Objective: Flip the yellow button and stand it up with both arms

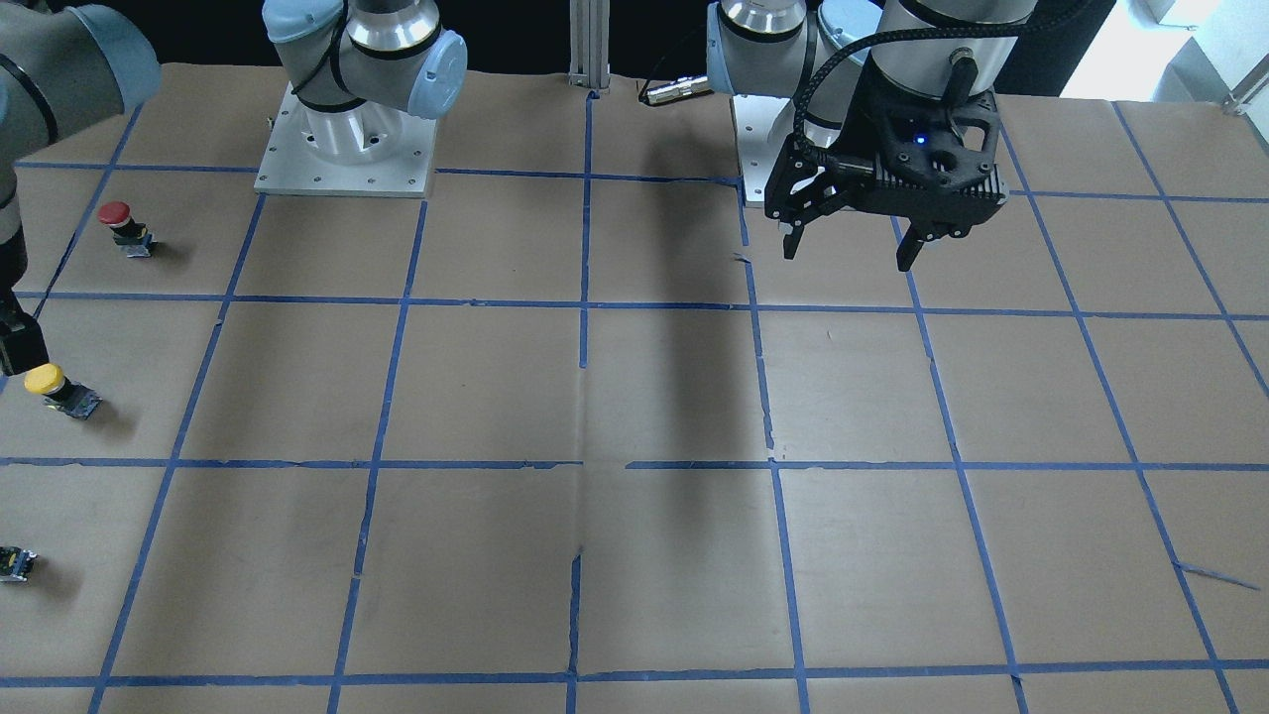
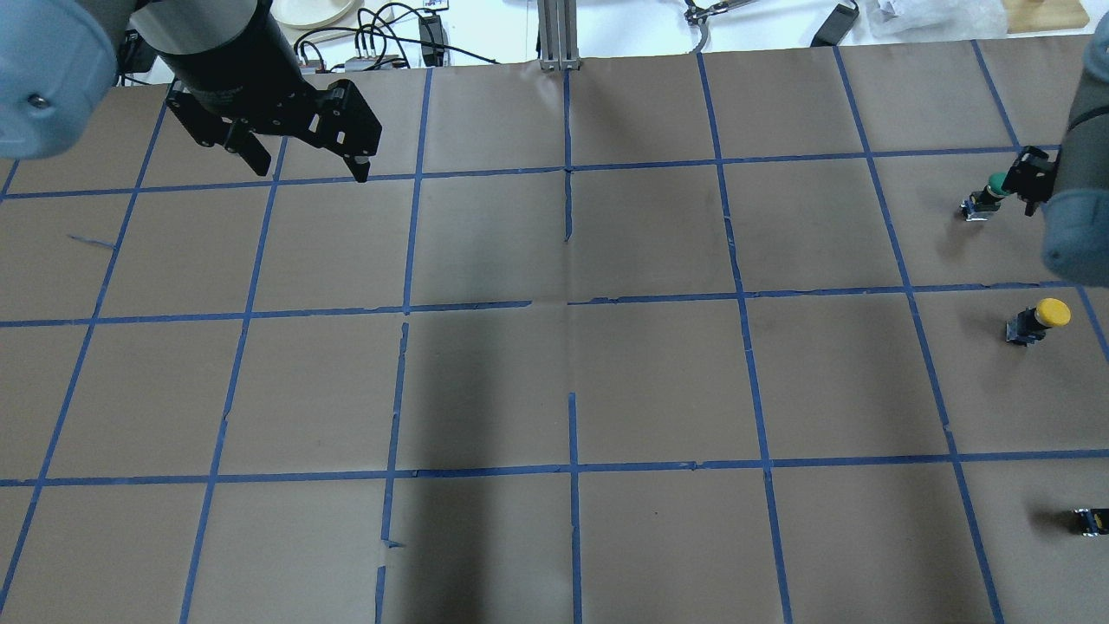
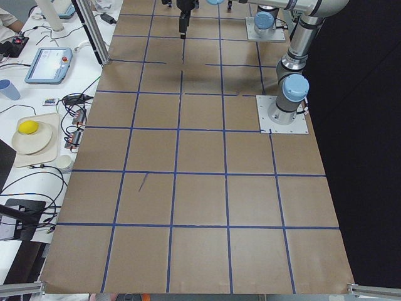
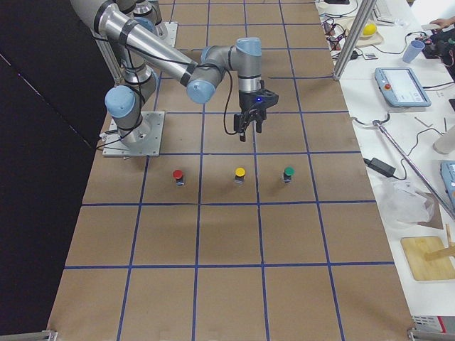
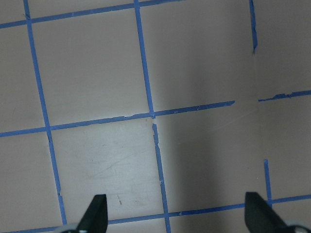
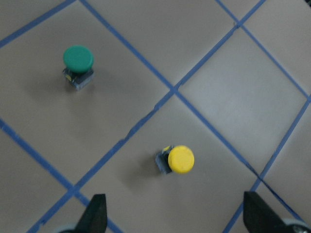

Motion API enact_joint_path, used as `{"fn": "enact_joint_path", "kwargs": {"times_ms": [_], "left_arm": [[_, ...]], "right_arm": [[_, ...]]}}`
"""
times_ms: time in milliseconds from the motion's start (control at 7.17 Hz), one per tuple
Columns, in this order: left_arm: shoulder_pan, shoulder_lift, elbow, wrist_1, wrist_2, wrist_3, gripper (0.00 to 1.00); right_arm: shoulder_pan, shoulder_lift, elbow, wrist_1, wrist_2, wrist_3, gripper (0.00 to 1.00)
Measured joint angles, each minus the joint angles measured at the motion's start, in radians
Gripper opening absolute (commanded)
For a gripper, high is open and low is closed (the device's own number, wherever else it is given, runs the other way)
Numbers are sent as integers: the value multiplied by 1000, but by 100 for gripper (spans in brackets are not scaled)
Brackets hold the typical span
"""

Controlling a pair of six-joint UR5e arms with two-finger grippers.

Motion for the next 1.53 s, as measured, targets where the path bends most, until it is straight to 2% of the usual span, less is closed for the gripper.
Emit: {"fn": "enact_joint_path", "kwargs": {"times_ms": [139,279,558,976,1255,1533], "left_arm": [[0,0,-1,0,3,0,100],[0,0,-1,0,6,0,100],[0,0,4,0,5,0,100],[0,0,8,1,1,0,100],[2,12,3,0,-14,-1,100],[7,21,-4,-4,-24,0,100]], "right_arm": [[23,-14,-43,154,57,13,100],[56,-31,-67,255,102,15,100],[146,-65,-108,383,139,-37,100],[257,-67,-256,603,309,-94,100],[344,-71,-296,652,364,-125,100],[372,-104,-291,689,436,-138,100]]}}
